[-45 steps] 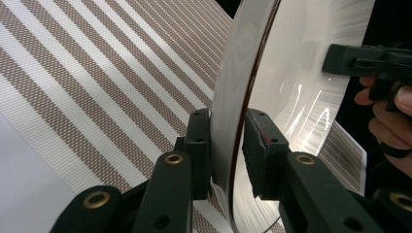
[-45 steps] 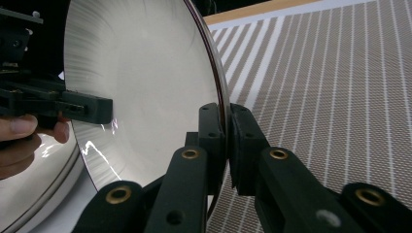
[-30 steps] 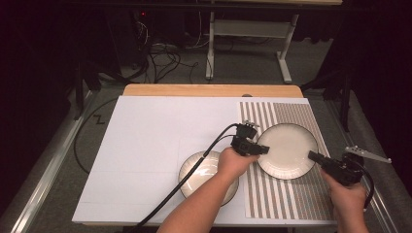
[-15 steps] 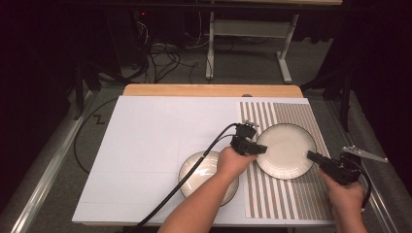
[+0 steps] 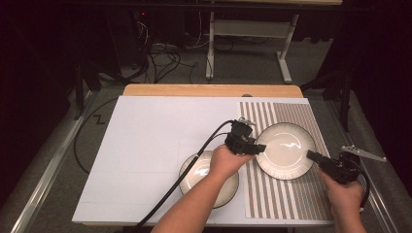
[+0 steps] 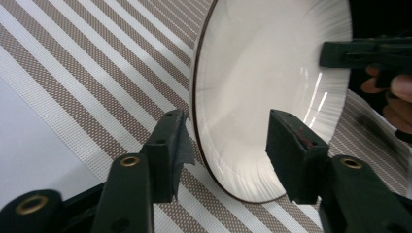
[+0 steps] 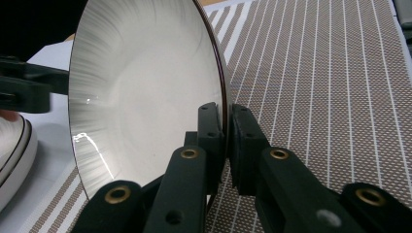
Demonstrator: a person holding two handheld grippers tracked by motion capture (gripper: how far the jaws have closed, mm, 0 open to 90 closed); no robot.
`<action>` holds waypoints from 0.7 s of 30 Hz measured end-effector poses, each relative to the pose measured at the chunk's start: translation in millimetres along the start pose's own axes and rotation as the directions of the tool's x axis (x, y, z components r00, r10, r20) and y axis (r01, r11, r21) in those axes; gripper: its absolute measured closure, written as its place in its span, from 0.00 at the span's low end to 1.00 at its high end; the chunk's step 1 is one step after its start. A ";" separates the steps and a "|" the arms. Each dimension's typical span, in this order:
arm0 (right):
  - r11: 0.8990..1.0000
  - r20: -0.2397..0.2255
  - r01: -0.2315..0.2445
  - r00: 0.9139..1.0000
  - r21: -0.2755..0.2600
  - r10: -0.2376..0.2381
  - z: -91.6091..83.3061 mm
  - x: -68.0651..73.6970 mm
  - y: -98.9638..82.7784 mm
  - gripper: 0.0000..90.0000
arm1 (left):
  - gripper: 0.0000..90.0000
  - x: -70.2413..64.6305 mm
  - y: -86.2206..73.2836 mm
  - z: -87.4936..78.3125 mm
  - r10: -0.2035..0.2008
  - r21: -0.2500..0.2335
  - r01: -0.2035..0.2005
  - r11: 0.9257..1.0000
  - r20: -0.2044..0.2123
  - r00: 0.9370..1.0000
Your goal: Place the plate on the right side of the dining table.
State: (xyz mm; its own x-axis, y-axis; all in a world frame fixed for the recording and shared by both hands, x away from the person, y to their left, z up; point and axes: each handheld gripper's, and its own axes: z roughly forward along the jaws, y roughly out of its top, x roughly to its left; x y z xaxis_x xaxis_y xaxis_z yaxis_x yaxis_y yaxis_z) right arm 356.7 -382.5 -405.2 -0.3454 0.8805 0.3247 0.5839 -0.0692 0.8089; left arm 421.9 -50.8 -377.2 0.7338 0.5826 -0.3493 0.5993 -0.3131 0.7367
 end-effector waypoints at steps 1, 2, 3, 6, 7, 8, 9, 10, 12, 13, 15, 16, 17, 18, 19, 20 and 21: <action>1.000 0.004 0.001 1.000 0.002 -0.001 0.4 0.1 0.2 0.96 | 0.51 -0.2 -1.2 -3.8 0.003 -0.005 -0.003 1.000 0.004 1.000; 1.000 0.006 0.000 1.000 0.003 0.000 1.0 0.0 0.4 0.96 | 0.50 -0.5 -2.7 -7.4 0.003 -0.011 -0.003 1.000 0.008 1.000; 1.000 0.006 -0.003 1.000 0.004 0.002 1.4 0.0 0.6 0.96 | 0.48 -0.6 -4.0 -11.4 0.010 -0.017 -0.010 1.000 0.008 1.000; 1.000 0.017 0.004 1.000 0.011 -0.004 2.6 0.1 1.3 0.96 | 0.45 0.0 -8.6 -24.1 0.030 -0.039 -0.029 0.999 0.005 1.000; 1.000 0.020 0.004 1.000 0.013 -0.004 3.0 0.1 1.4 0.95 | 0.44 0.5 -10.2 -28.5 0.033 -0.047 -0.033 0.998 0.006 0.999; 1.000 0.025 0.005 1.000 0.015 -0.006 3.5 0.2 1.6 0.95 | 0.43 0.8 -12.0 -32.9 0.035 -0.054 -0.034 0.998 0.004 0.999; 1.000 0.028 0.004 1.000 0.019 -0.004 4.0 0.4 1.7 0.95 | 0.42 1.2 -13.7 -37.0 0.038 -0.059 -0.038 0.998 0.000 0.999; 1.000 0.032 0.004 0.999 0.021 -0.004 4.6 0.2 1.7 0.95 | 0.40 1.4 -15.6 -41.1 0.042 -0.064 -0.042 0.997 -0.007 0.999; 1.000 0.036 0.004 0.999 0.025 -0.005 5.6 -0.2 2.0 0.94 | 0.37 2.6 -19.6 -49.4 0.052 -0.070 -0.054 0.996 -0.030 0.998; 1.000 0.037 0.004 0.999 0.026 -0.005 6.1 -0.6 2.1 0.94 | 0.36 3.4 -21.7 -53.6 0.054 -0.073 -0.056 0.996 -0.035 0.998; 0.999 0.045 0.004 0.999 0.034 -0.005 7.0 -0.8 2.5 0.94 | 0.34 5.6 -26.9 -61.9 0.048 -0.084 -0.052 0.995 -0.042 0.998; 0.999 0.050 0.002 0.999 0.037 -0.004 7.7 -0.6 2.6 0.94 | 0.33 7.4 -29.6 -66.2 0.050 -0.086 -0.054 0.995 -0.046 0.998; 0.999 0.054 0.002 0.999 0.039 -0.004 8.4 -0.7 2.8 0.93 | 0.31 9.3 -32.6 -70.5 0.051 -0.089 -0.055 0.994 -0.050 0.997; 0.999 0.059 0.001 0.998 0.041 -0.004 9.2 -0.7 2.9 0.93 | 0.30 11.1 -36.0 -75.0 0.048 -0.096 -0.053 0.994 -0.054 0.997; 0.999 0.062 0.002 0.998 0.043 -0.005 10.1 -1.0 2.9 0.93 | 0.29 13.4 -39.5 -79.6 0.047 -0.100 -0.052 0.994 -0.056 0.997; 0.999 0.066 -0.001 0.998 0.046 -0.002 10.9 -1.1 3.0 0.93 | 0.27 16.0 -43.3 -84.4 0.047 -0.107 -0.053 0.993 -0.054 0.997; 0.999 0.069 -0.003 0.998 0.049 0.000 11.8 -1.8 3.0 0.93 | 0.27 18.8 -46.9 -89.1 0.052 -0.107 -0.058 0.993 -0.057 0.997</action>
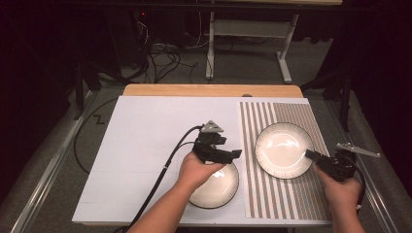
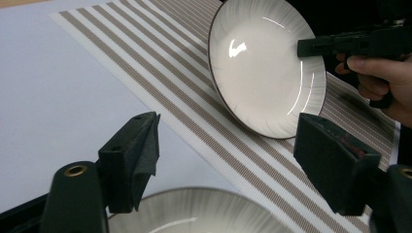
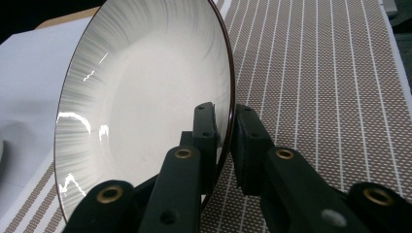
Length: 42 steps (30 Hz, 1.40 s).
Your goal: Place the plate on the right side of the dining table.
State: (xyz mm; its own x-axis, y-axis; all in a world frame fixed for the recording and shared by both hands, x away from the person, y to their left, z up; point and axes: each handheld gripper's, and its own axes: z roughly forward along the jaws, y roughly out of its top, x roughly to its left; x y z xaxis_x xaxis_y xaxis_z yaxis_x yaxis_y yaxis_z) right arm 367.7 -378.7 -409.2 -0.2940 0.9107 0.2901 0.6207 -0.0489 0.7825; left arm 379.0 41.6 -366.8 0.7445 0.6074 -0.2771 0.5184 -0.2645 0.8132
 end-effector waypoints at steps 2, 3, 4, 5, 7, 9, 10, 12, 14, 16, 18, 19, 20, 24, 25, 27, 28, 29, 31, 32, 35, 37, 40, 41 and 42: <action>1.000 -0.003 -0.007 1.000 -0.001 0.007 1.4 -0.7 0.3 0.93 | 0.25 6.0 -6.9 -9.9 0.003 -0.001 -0.003 1.000 -0.021 1.000; 1.000 -0.001 -0.006 1.000 0.000 0.006 1.8 -0.5 0.6 0.93 | 0.25 9.5 -10.4 -15.1 0.000 -0.004 0.000 1.000 -0.029 1.000; 1.000 0.001 -0.004 1.000 0.000 0.004 2.1 -0.3 1.0 0.93 | 0.24 12.8 -13.8 -20.6 -0.004 -0.008 0.004 1.000 -0.035 0.999; 1.000 0.002 -0.006 1.000 0.000 0.006 2.3 0.0 1.2 0.93 | 0.24 15.9 -16.9 -26.3 -0.005 -0.012 0.005 1.000 -0.043 0.999; 1.000 0.005 -0.008 1.000 0.002 0.008 2.6 0.0 1.3 0.92 | 0.22 21.3 -23.1 -37.7 -0.010 -0.025 0.008 1.000 -0.055 0.998; 1.000 0.009 -0.008 1.000 0.004 0.008 3.0 0.0 1.3 0.92 | 0.21 25.9 -29.2 -49.2 -0.018 -0.037 0.016 0.999 -0.061 0.998; 1.000 0.010 -0.010 1.000 0.004 0.010 3.2 -0.2 1.2 0.92 | 0.21 27.9 -32.2 -55.0 -0.021 -0.044 0.018 0.999 -0.067 0.998; 1.000 0.013 -0.011 1.000 0.006 0.010 3.8 -0.5 1.2 0.92 | 0.20 32.0 -38.5 -66.2 -0.031 -0.060 0.027 0.998 -0.072 0.997; 1.000 0.014 -0.014 1.000 0.008 0.014 4.5 -1.0 1.1 0.92 | 0.19 35.6 -44.9 -76.5 -0.038 -0.073 0.032 0.997 -0.083 0.996; 1.000 0.016 -0.015 1.000 0.011 0.015 5.2 -1.8 1.0 0.91 | 0.18 39.3 -51.5 -86.2 -0.048 -0.090 0.040 0.995 -0.090 0.995; 1.000 0.020 -0.023 1.000 0.016 0.023 6.0 -2.2 0.9 0.91 | 0.16 42.0 -58.0 -95.7 -0.051 -0.103 0.040 0.994 -0.101 0.994; 0.999 0.020 -0.027 0.999 0.017 0.026 6.5 -2.3 0.9 0.91 | 0.15 43.1 -61.2 -100.5 -0.050 -0.108 0.038 0.993 -0.109 0.993; 0.999 0.024 -0.028 0.999 0.019 0.027 7.1 -2.4 0.9 0.91 | 0.14 43.9 -64.5 -105.3 -0.049 -0.112 0.035 0.993 -0.118 0.992; 0.999 0.033 -0.037 0.999 0.029 0.036 9.1 -3.4 0.8 0.90 | 0.11 44.1 -78.0 -125.9 -0.026 -0.132 0.005 0.991 -0.157 0.987; 0.999 0.037 -0.037 0.999 0.031 0.036 9.8 -3.7 0.8 0.90 | 0.11 43.9 -81.3 -130.9 -0.022 -0.142 -0.002 0.990 -0.169 0.985; 0.999 0.046 -0.040 0.998 0.034 0.038 11.1 -4.0 0.8 0.89 | 0.09 45.3 -87.9 -139.3 -0.027 -0.156 -0.002 0.988 -0.181 0.983; 0.998 0.050 -0.042 0.998 0.036 0.040 11.8 -4.0 0.9 0.89 | 0.07 46.1 -91.0 -142.1 -0.030 -0.160 0.000 0.987 -0.190 0.981; 0.998 0.055 -0.046 0.998 0.039 0.044 12.5 -3.9 0.9 0.89 | 0.06 47.1 -94.1 -144.6 -0.031 -0.160 -0.002 0.987 -0.201 0.979; 0.998 0.066 -0.051 0.997 0.044 0.048 14.2 -4.1 0.9 0.88 | 0.04 49.6 -99.7 -148.0 -0.031 -0.164 -0.006 0.986 -0.217 0.976; 0.997 0.073 -0.056 0.996 0.046 0.052 14.9 -3.9 0.9 0.88 | 0.04 51.0 -102.2 -149.2 -0.037 -0.170 0.000 0.985 -0.219 0.975; 0.998 0.115 -0.047 0.993 0.050 0.041 16.8 -3.2 0.9 0.89 | 0.04 56.8 -108.8 -151.9 -0.057 -0.185 0.016 0.983 -0.219 0.974; 0.997 0.135 -0.050 0.990 0.055 0.042 18.7 -5.1 0.0 0.89 | 0.04 60.5 -112.3 -152.6 -0.067 -0.188 0.025 0.982 -0.217 0.974; 0.997 0.134 -0.063 0.989 0.051 0.056 19.6 -7.4 -1.3 0.89 | 0.04 63.8 -116.1 -151.6 -0.067 -0.182 0.027 0.983 -0.220 0.973; 0.997 0.143 -0.056 0.989 0.052 0.048 19.6 -6.1 -1.1 0.89 | 0.04 64.4 -117.0 -151.0 -0.066 -0.180 0.026 0.983 -0.222 0.973; 0.998 0.152 -0.048 0.988 0.051 0.040 20.1 -5.4 -1.1 0.89 | 0.04 64.9 -117.7 -150.5 -0.064 -0.177 0.024 0.984 -0.224 0.973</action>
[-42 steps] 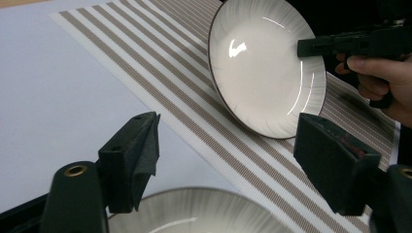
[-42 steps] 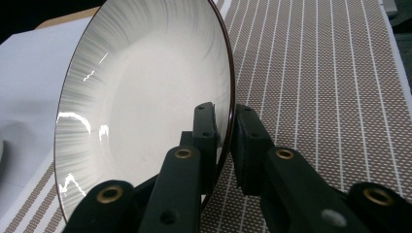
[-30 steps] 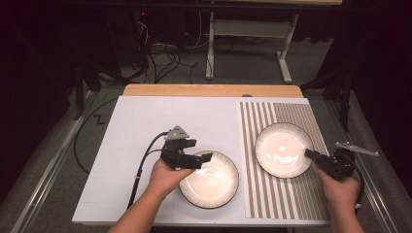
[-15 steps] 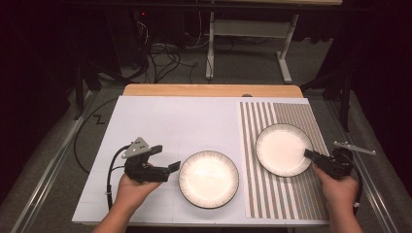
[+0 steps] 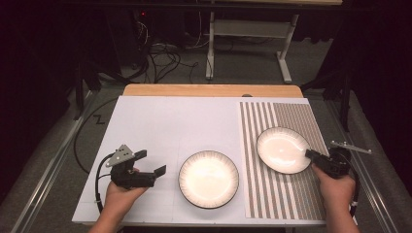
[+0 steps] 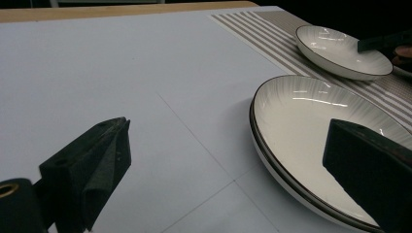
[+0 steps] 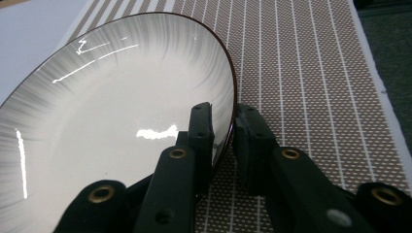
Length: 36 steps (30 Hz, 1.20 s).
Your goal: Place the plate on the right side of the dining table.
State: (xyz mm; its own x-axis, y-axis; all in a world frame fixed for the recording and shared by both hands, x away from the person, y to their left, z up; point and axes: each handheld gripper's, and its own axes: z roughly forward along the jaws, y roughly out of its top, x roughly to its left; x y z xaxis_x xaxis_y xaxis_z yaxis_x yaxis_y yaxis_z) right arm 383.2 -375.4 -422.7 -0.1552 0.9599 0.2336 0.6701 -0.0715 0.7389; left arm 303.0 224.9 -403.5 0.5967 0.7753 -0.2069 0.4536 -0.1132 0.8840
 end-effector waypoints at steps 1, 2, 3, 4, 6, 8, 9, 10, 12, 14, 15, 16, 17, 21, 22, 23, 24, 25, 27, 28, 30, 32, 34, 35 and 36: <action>1.000 0.001 0.000 1.000 0.001 0.000 0.0 0.2 0.0 0.89 | 0.04 0.3 -0.6 0.5 0.000 0.001 0.000 1.000 -0.001 1.000; 1.000 -0.003 0.000 1.000 0.000 0.000 0.0 -0.4 -0.1 0.89 | 0.04 0.5 -1.1 1.0 0.000 0.002 0.000 1.000 -0.001 1.000; 1.000 -0.003 -0.001 1.000 -0.002 0.001 -0.4 -0.6 -0.1 0.89 | 0.04 0.5 -1.6 1.3 0.001 0.003 -0.001 1.000 -0.001 1.000; 1.000 -0.002 0.004 1.000 -0.005 -0.004 -1.0 -0.7 0.0 0.89 | 0.04 0.7 -2.1 1.3 -0.001 0.001 0.001 1.000 0.000 1.000; 1.000 0.000 0.014 1.000 -0.013 -0.014 -2.9 -0.9 -0.1 0.86 | 0.04 0.4 -3.1 1.6 -0.006 -0.003 0.006 1.000 0.003 1.000; 1.000 -0.008 0.015 1.000 -0.027 -0.015 -6.3 -1.1 -0.2 0.83 | 0.04 0.0 -3.7 1.7 -0.002 -0.007 0.002 1.000 0.003 1.000; 0.999 -0.008 0.021 1.000 -0.037 -0.022 -8.5 -1.0 -0.4 0.80 | 0.04 -0.2 -3.8 1.5 0.001 -0.012 0.000 1.000 0.001 1.000; 0.998 -0.012 0.023 1.000 -0.050 -0.024 -10.8 -0.4 -0.6 0.79 | 0.04 -0.6 -4.0 1.6 0.001 -0.015 -0.001 1.000 -0.002 1.000; 0.997 -0.023 0.040 0.999 -0.062 -0.042 -14.7 0.9 -1.4 0.74 | 0.04 -1.1 -4.3 1.7 0.002 -0.013 -0.002 1.000 0.000 1.000; 0.995 -0.029 0.065 0.997 -0.078 -0.068 -18.7 2.9 -2.9 0.69 | 0.04 -2.0 -4.9 2.3 0.003 -0.012 -0.003 1.000 -0.002 1.000; 0.993 -0.030 0.077 0.996 -0.084 -0.079 -20.6 4.0 -3.4 0.66 | 0.04 -2.1 -5.3 2.4 0.006 -0.010 -0.006 1.000 -0.002 1.000; 0.992 -0.033 0.088 0.995 -0.093 -0.091 -22.5 5.1 -4.0 0.63 | 0.04 -2.1 -5.7 2.7 0.006 -0.011 -0.006 1.000 -0.002 1.000; 0.990 -0.039 0.097 0.994 -0.103 -0.102 -24.7 6.3 -4.6 0.61 | 0.04 -2.1 -6.1 2.9 0.007 -0.009 -0.007 1.000 -0.002 1.000; 0.980 -0.074 0.144 0.985 -0.136 -0.155 -31.6 15.9 -9.1 0.54 | 0.04 -2.4 -7.8 2.5 0.016 -0.012 -0.016 1.000 -0.012 1.000; 0.978 -0.084 0.155 0.982 -0.141 -0.168 -32.7 20.1 -11.0 0.52 | 0.04 -2.9 -8.1 2.2 0.019 -0.014 -0.019 1.000 -0.015 1.000; 0.975 -0.099 0.165 0.979 -0.146 -0.181 -33.6 25.0 -12.9 0.49 | 0.04 -3.2 -8.2 1.7 0.020 -0.017 -0.021 1.000 -0.016 1.000; 0.972 -0.110 0.178 0.975 -0.151 -0.195 -34.7 30.3 -14.0 0.47 | 0.04 -3.3 -8.5 1.2 0.018 -0.024 -0.018 1.000 -0.013 1.000; 0.969 -0.117 0.188 0.971 -0.160 -0.207 -36.1 36.0 -14.5 0.45 | 0.04 -3.2 -8.9 0.6 0.015 -0.024 -0.016 1.000 -0.010 1.000; 0.963 -0.145 0.199 0.963 -0.181 -0.226 -38.7 47.9 -15.3 0.42 | 0.04 -3.6 -9.9 0.6 0.013 -0.025 -0.014 1.000 -0.010 1.000; 0.959 -0.159 0.210 0.957 -0.190 -0.241 -39.3 54.1 -15.8 0.41 | 0.04 -3.6 -10.3 0.3 0.015 -0.024 -0.015 1.000 -0.008 1.000; 0.950 -0.180 0.238 0.944 -0.202 -0.275 -39.6 66.8 -17.0 0.35 | 0.04 -3.9 -10.6 -0.6 0.015 -0.027 -0.016 1.000 -0.008 1.000; 0.942 -0.194 0.259 0.934 -0.213 -0.301 -39.5 78.9 -18.7 0.31 | 0.04 -4.0 -10.4 -1.9 0.014 -0.032 -0.014 0.999 -0.007 1.000; 0.930 -0.211 0.287 0.918 -0.230 -0.336 -40.0 89.9 -20.9 0.27 | 0.04 -4.0 -10.2 -3.1 0.012 -0.039 -0.012 0.999 -0.006 1.000; 0.925 -0.220 0.298 0.911 -0.235 -0.349 -40.3 95.1 -22.0 0.25 | 0.04 -3.9 -10.1 -3.6 0.012 -0.042 -0.012 0.999 -0.005 1.000; 0.920 -0.228 0.309 0.903 -0.241 -0.363 -40.7 99.9 -22.9 0.23 | 0.04 -3.8 -10.2 -4.0 0.013 -0.044 -0.013 0.999 -0.004 1.000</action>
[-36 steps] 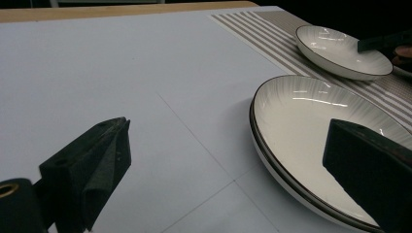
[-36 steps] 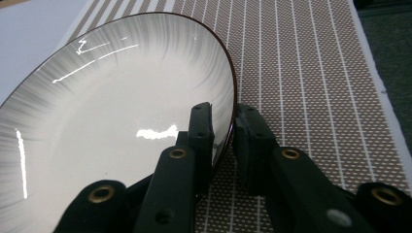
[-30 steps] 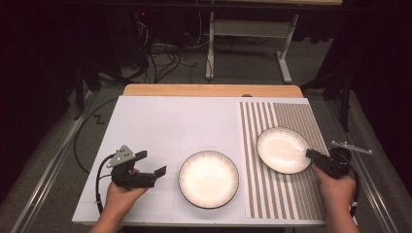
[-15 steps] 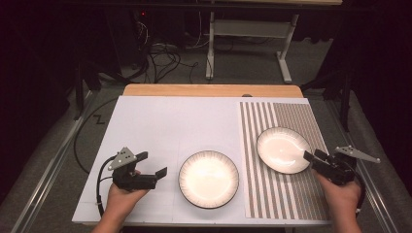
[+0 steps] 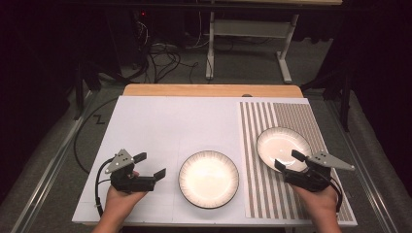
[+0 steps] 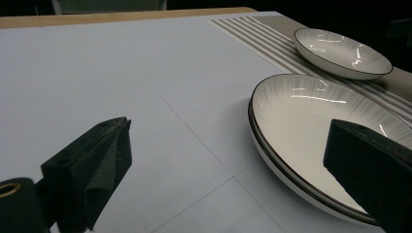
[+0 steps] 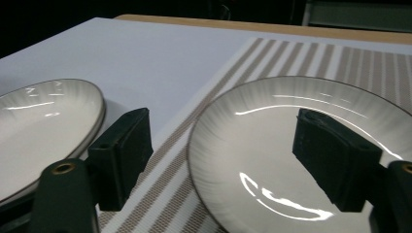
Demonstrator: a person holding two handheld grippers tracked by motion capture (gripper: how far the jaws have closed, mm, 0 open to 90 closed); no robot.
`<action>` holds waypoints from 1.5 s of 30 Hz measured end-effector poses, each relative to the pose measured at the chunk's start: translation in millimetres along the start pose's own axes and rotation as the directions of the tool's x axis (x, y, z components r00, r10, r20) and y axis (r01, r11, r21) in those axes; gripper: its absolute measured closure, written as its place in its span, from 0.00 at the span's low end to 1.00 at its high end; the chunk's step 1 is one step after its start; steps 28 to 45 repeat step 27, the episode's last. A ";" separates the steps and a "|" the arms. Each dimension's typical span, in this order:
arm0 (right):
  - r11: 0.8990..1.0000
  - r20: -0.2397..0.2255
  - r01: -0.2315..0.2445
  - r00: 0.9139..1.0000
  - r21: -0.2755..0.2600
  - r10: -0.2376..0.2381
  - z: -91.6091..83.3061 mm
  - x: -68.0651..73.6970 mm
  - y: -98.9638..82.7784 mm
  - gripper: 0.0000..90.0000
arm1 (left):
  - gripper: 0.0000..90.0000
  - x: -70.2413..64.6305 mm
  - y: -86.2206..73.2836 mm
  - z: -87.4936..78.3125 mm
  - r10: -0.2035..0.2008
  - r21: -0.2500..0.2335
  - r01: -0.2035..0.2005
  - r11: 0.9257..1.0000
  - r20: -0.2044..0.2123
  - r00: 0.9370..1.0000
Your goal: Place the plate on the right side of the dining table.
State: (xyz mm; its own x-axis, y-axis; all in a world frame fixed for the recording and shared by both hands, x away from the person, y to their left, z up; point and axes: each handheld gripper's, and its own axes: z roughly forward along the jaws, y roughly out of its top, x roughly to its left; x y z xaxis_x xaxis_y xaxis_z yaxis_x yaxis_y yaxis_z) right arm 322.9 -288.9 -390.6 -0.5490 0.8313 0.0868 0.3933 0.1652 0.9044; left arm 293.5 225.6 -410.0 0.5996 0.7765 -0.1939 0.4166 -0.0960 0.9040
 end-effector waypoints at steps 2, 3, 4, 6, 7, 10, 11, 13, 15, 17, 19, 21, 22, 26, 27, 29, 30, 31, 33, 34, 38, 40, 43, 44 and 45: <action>1.000 -0.026 0.021 0.999 -0.001 -0.021 2.2 8.5 1.5 0.20 | 0.04 -0.2 -0.1 -0.6 0.002 -0.001 -0.002 1.000 -0.001 1.000; 1.000 -0.035 0.030 0.999 0.000 -0.030 3.5 12.6 2.1 0.18 | 0.04 0.0 -0.2 -1.1 0.004 -0.002 -0.004 1.000 0.001 1.000; 0.999 -0.043 0.035 0.998 0.000 -0.035 4.9 16.6 2.6 0.17 | 0.04 0.0 -0.4 -1.5 0.002 -0.007 -0.002 1.000 0.005 1.000; 0.999 -0.051 0.047 0.998 0.005 -0.046 7.0 24.2 3.3 0.14 | 0.04 -0.2 -0.6 -2.0 0.004 -0.011 -0.004 1.000 0.009 1.000; 0.999 -0.056 0.050 0.997 0.005 -0.050 8.1 28.2 3.6 0.11 | 0.04 -0.3 -0.6 -2.3 0.008 -0.009 -0.008 1.000 0.010 1.000; 0.997 -0.065 0.072 0.995 0.011 -0.071 9.7 39.4 4.0 0.05 | 0.04 -1.0 -0.9 -2.9 0.011 -0.013 -0.011 1.000 0.008 1.000; 0.997 -0.064 0.080 0.995 0.009 -0.079 10.0 43.0 4.2 0.03 | 0.04 -1.3 -0.9 -3.0 0.011 -0.016 -0.010 1.000 0.006 1.000; 0.996 -0.062 0.088 0.994 0.004 -0.088 10.1 49.2 4.7 0.01 | 0.04 -1.4 -0.7 -3.8 0.015 -0.019 -0.015 1.000 0.005 1.000; 0.994 -0.068 0.107 0.992 0.001 -0.106 10.0 54.5 5.6 0.01 | 0.04 -2.1 -0.8 -4.1 0.011 -0.028 -0.011 1.000 0.009 1.000; 0.992 -0.068 0.125 0.990 -0.004 -0.125 10.0 58.6 6.2 0.01 | 0.04 -2.8 -0.6 -4.7 0.009 -0.032 -0.008 0.999 0.014 1.000; 0.991 -0.076 0.130 0.989 -0.010 -0.131 9.7 60.5 6.5 0.01 | 0.04 -4.0 -0.4 -4.9 0.008 -0.039 -0.007 0.999 0.014 1.000; 0.991 -0.073 0.131 0.989 -0.018 -0.132 8.7 61.2 6.7 0.01 | 0.04 -5.0 -0.2 -4.8 0.008 -0.043 -0.007 0.999 0.014 1.000; 0.991 -0.074 0.131 0.988 -0.022 -0.132 8.2 61.1 6.9 0.01 | 0.04 -5.1 -0.2 -4.9 0.011 -0.041 -0.011 0.999 0.015 1.000; 0.991 -0.079 0.129 0.988 -0.026 -0.130 7.3 59.2 7.1 0.01 | 0.04 -5.8 -1.1 -3.7 0.013 -0.035 -0.012 0.999 0.018 1.000; 0.991 -0.077 0.129 0.988 -0.024 -0.131 7.4 58.7 7.0 0.01 | 0.04 -6.1 -1.4 -3.4 0.016 -0.032 -0.016 0.999 0.018 1.000; 0.991 -0.077 0.129 0.988 -0.024 -0.131 7.4 58.7 7.0 0.01 | 0.04 -6.1 -1.4 -3.4 0.016 -0.032 -0.016 0.999 0.018 1.000; 0.991 -0.077 0.129 0.988 -0.024 -0.131 7.4 58.7 7.0 0.01 | 0.04 -6.1 -1.4 -3.4 0.016 -0.032 -0.016 0.999 0.018 1.000; 0.991 -0.077 0.129 0.988 -0.024 -0.131 7.4 58.7 7.0 0.01 | 0.04 -6.1 -1.4 -3.4 0.016 -0.032 -0.016 0.999 0.018 1.000; 0.991 -0.077 0.129 0.988 -0.024 -0.131 7.4 58.7 7.0 0.01 | 0.04 -6.1 -1.4 -3.4 0.016 -0.032 -0.016 0.999 0.018 1.000; 0.991 -0.077 0.129 0.988 -0.024 -0.131 7.4 58.7 7.0 0.01 | 0.04 -6.1 -1.4 -3.4 0.016 -0.032 -0.016 0.999 0.018 1.000; 0.991 -0.077 0.129 0.988 -0.024 -0.131 7.4 58.7 7.0 0.01 | 0.04 -6.1 -1.4 -3.4 0.016 -0.032 -0.016 0.999 0.018 1.000; 0.991 -0.077 0.129 0.988 -0.024 -0.131 7.4 58.7 7.0 0.01 | 0.04 -6.1 -1.4 -3.4 0.016 -0.032 -0.016 0.999 0.018 1.000; 0.991 -0.077 0.129 0.988 -0.024 -0.131 7.4 58.7 7.0 0.01 | 0.04 -6.1 -1.4 -3.4 0.016 -0.032 -0.016 0.999 0.018 1.000; 0.991 -0.077 0.129 0.988 -0.024 -0.131 7.4 58.7 7.0 0.01 | 0.04 -6.1 -1.4 -3.4 0.016 -0.032 -0.016 0.999 0.018 1.000; 0.991 -0.077 0.129 0.988 -0.024 -0.131 7.4 58.7 7.0 0.01 | 0.04 -6.1 -1.4 -3.4 0.016 -0.032 -0.016 0.999 0.018 1.000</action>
